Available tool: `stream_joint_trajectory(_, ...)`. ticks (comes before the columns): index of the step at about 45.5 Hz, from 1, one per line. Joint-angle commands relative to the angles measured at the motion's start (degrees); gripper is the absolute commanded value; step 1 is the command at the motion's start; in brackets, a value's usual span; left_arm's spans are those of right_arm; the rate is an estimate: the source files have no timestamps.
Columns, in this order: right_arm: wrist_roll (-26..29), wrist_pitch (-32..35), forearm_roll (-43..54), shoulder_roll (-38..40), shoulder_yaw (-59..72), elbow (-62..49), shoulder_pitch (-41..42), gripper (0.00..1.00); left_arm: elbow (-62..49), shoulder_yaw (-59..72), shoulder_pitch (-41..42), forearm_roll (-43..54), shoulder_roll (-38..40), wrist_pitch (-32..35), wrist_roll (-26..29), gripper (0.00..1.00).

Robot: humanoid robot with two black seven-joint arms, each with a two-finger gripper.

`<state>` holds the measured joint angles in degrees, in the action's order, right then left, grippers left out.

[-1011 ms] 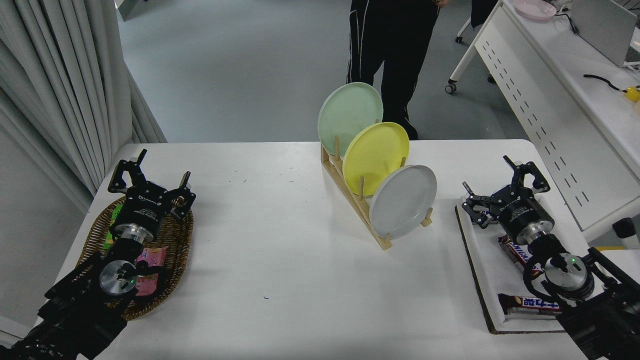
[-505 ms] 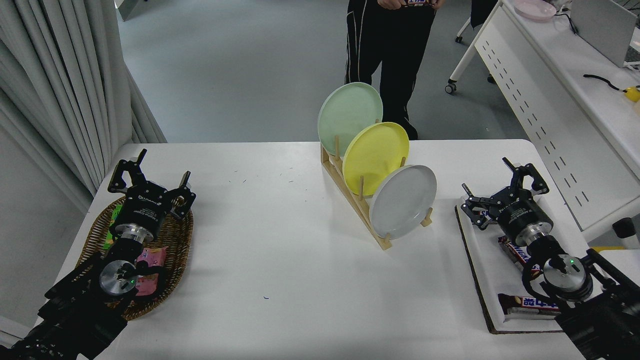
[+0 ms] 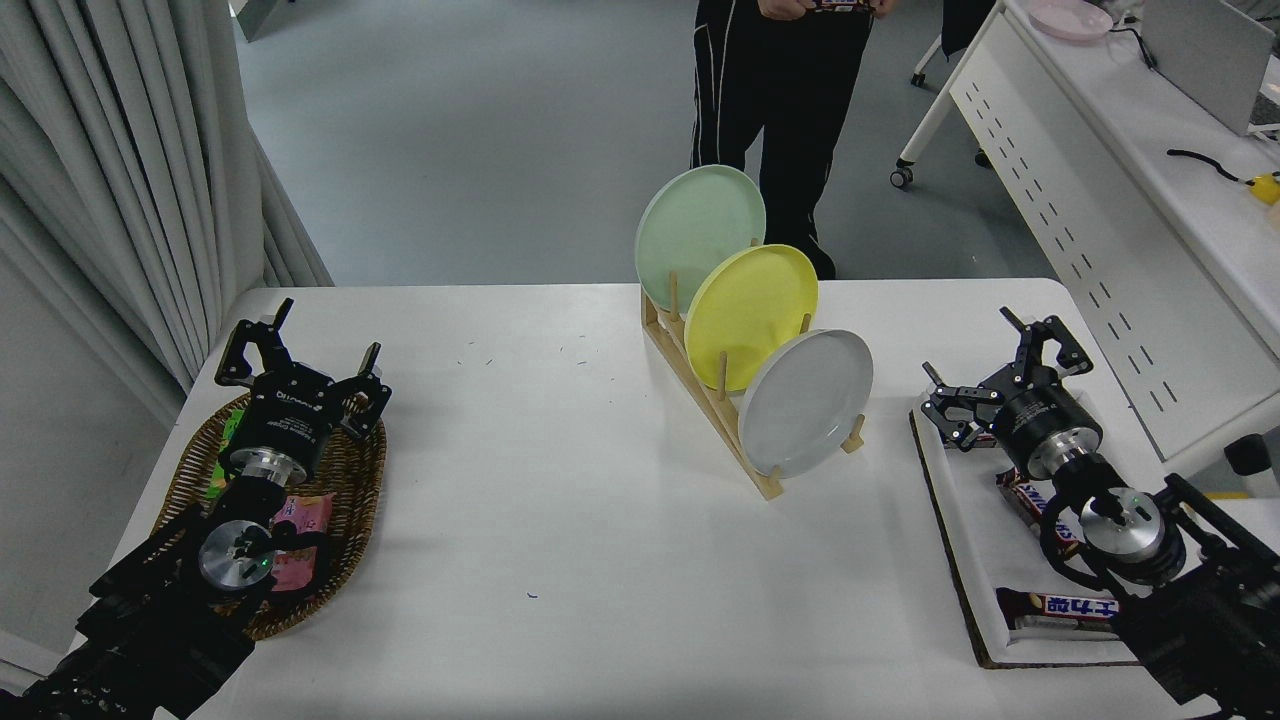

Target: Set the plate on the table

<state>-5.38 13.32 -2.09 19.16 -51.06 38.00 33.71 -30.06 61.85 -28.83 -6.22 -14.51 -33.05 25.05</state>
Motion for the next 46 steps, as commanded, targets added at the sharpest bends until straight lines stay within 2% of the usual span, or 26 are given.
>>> stream_joint_trajectory(1, -0.1, -0.6, 0.2, 4.9, 15.0, 0.8, 5.2, 1.00, 0.0, 0.0, 0.0, 0.0, 0.0, 0.0, 0.0, 1.00)
stream_joint_trajectory(16, 0.1, -0.1, -0.1, 14.6, 32.7, 6.7, 12.4, 1.00, 0.0, 0.0, 0.0, 0.0, 0.0, 0.0, 0.0, 1.00)
stream_joint_trajectory(28, 0.2, 0.1, -0.2, 22.8, 51.2, 16.6, 23.9, 1.00, 0.0, -0.1, 0.0, 0.0, 0.0, 0.0, 0.0, 1.00)
stream_joint_trajectory(39, 0.5, 0.0, -0.4, 24.2, 61.2, 21.3, 34.6, 1.00, 0.0, 0.0, 0.0, 0.0, 0.0, 0.0, 0.0, 1.00)
stream_joint_trajectory(46, 0.6, -0.1, -2.7, 22.7, 60.4, 21.3, 35.8, 1.00, -0.1, 0.0, 0.0, 0.0, 0.0, 0.0, 0.0, 1.00)
